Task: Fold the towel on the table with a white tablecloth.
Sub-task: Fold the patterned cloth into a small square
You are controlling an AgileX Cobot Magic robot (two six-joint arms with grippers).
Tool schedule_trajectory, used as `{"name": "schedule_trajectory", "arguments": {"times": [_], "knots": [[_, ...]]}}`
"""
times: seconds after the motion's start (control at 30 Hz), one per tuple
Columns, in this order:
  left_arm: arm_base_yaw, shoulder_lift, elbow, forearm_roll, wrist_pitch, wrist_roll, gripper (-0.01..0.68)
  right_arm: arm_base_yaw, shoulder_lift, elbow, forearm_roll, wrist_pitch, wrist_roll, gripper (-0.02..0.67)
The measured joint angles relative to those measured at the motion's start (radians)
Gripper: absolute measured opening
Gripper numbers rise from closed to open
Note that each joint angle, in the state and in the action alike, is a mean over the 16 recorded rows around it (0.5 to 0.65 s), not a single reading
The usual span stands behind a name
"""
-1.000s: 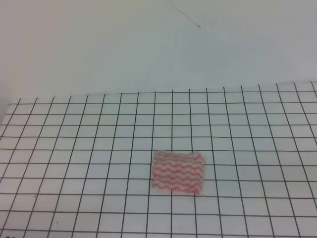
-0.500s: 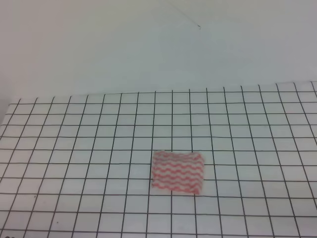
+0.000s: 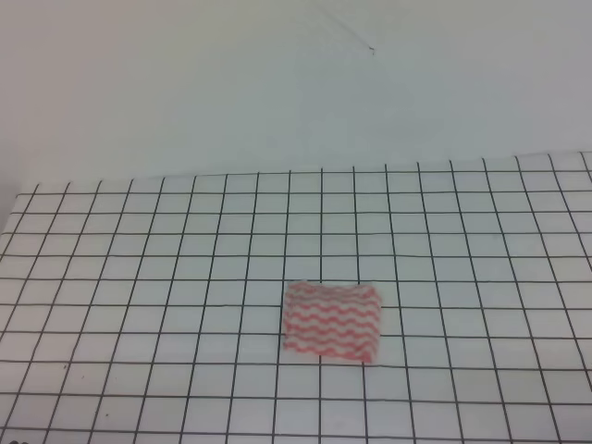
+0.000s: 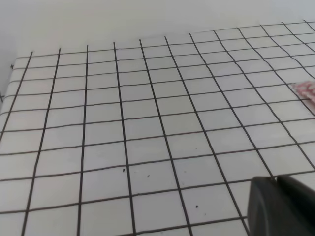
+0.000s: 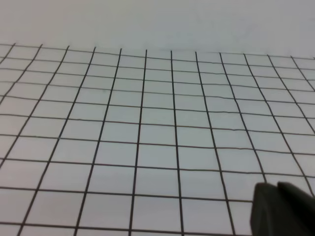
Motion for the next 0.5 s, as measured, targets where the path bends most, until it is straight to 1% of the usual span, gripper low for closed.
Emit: {"name": "schedule_trajectory", "arguments": {"times": [0.5], "knots": [[0.000, 0.000, 0.000, 0.000, 0.000, 0.001, 0.000, 0.000, -0.003, 0.012, -0.003, -0.006, -0.005, 0.001]]}}
